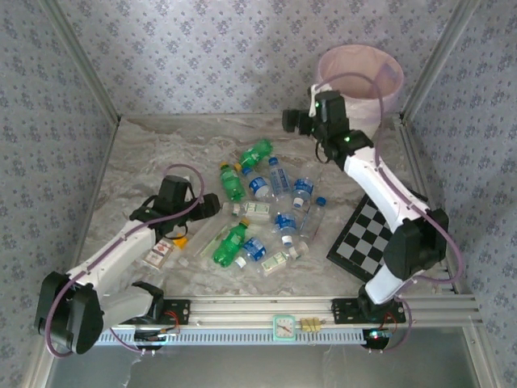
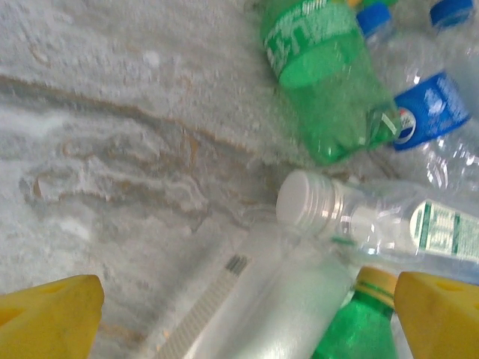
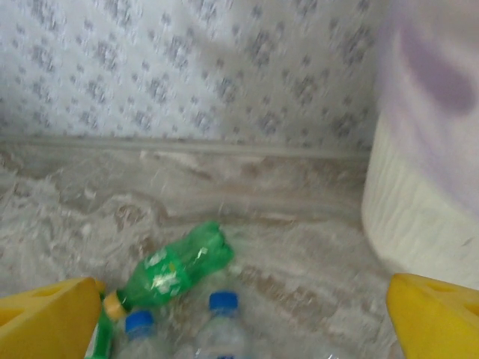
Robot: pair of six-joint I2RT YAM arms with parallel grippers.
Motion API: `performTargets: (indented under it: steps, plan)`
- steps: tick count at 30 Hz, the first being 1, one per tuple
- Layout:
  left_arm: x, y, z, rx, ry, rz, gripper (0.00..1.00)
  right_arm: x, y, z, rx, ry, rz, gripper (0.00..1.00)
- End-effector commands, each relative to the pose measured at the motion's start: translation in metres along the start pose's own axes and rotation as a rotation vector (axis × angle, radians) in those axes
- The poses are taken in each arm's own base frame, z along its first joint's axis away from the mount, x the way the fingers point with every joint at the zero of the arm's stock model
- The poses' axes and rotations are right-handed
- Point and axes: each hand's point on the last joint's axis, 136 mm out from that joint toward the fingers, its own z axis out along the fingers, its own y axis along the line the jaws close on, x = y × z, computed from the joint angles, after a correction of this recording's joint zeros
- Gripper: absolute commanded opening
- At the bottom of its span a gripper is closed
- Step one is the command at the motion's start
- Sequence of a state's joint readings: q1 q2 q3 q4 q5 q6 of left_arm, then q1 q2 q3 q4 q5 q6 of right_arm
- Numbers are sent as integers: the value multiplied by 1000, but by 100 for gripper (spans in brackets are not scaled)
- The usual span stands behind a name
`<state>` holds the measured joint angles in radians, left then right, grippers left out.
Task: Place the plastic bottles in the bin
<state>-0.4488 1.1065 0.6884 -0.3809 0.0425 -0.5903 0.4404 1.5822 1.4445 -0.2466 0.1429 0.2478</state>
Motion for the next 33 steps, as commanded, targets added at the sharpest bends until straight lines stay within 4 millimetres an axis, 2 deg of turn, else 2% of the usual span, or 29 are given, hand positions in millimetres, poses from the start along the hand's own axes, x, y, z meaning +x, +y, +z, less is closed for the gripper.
performTargets:
  steps: [1, 6, 8, 9, 10, 12, 22, 30, 33]
  plan:
    - [20, -6, -10, -2, 83, 58, 98, 3, 9, -15, -34, -53, 102, 100]
    - [44, 6, -11, -86, 154, 107, 98, 41, 14, -16, -42, 12, 158, 100]
    - [51, 11, -11, -109, 171, 103, 98, 50, 15, -16, -49, 26, 180, 100]
    - [54, 13, -10, -115, 179, 102, 98, 49, 17, -17, -56, 21, 192, 100]
    - [57, 14, -10, -120, 186, 102, 98, 65, 15, -14, -50, 50, 192, 100]
    - [64, 18, -8, -136, 205, 107, 98, 72, 15, -12, -53, 61, 199, 100]
    - [77, 23, -1, -168, 255, 125, 95, 77, 14, -11, -40, 74, 190, 100]
    - [98, 23, 0, -161, 318, 134, 85, 77, 13, -10, -33, 71, 191, 100]
    - [104, 25, 2, -164, 327, 131, 84, 78, 13, -9, -32, 74, 190, 100]
